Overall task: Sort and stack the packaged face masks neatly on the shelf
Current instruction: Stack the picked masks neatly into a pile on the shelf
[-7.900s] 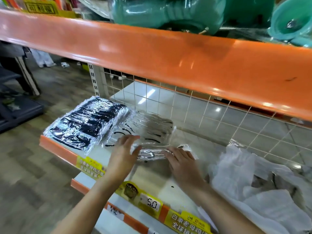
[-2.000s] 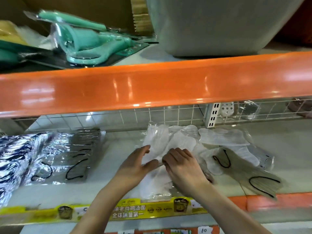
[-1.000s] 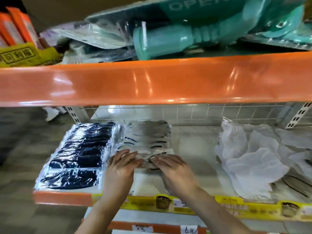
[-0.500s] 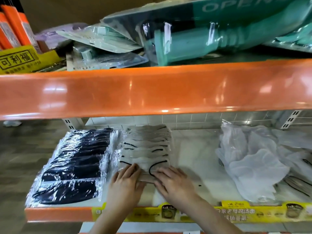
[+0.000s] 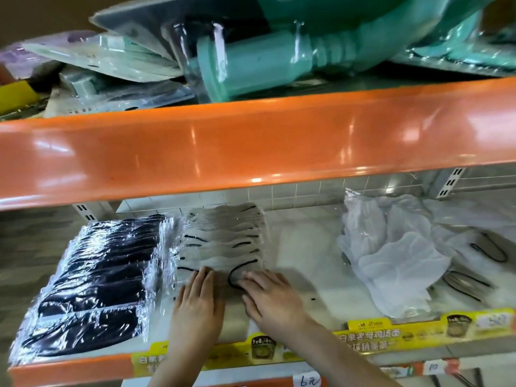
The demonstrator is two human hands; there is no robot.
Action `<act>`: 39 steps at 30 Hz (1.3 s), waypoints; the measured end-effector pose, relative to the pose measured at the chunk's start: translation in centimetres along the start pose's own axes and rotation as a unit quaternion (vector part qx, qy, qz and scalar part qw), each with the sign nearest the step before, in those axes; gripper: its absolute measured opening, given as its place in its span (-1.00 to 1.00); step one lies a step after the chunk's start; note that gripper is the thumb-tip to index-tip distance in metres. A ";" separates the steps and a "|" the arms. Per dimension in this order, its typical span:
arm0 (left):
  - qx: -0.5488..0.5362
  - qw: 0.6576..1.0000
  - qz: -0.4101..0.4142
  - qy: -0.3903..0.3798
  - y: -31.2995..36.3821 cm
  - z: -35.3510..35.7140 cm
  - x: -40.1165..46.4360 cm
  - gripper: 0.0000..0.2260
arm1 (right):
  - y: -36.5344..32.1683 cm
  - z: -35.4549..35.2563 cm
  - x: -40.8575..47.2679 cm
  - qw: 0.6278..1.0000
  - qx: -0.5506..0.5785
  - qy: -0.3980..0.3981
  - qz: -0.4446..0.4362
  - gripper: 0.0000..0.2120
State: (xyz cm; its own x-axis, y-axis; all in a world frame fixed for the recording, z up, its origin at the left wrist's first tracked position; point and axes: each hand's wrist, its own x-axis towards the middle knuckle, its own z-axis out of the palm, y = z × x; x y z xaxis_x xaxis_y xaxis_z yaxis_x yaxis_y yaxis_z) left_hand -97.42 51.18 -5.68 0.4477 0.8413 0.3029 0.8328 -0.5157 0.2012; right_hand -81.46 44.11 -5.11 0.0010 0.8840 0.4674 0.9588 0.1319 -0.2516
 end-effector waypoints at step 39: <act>-0.151 0.966 0.206 -0.046 38.9 7.9 1.8 -0.64 | 28.2 -18.1 -15.5 0.951 -0.094 0.014 0.293 -0.70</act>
State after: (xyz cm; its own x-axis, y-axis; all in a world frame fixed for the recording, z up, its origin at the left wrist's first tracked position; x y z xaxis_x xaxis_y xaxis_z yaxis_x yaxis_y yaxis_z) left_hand -61.68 33.90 -4.68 0.7599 0.5582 0.3333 0.4514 -0.8219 0.3475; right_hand -49.34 26.01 -4.11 0.5562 0.7681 0.3172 0.8251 -0.4647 -0.3215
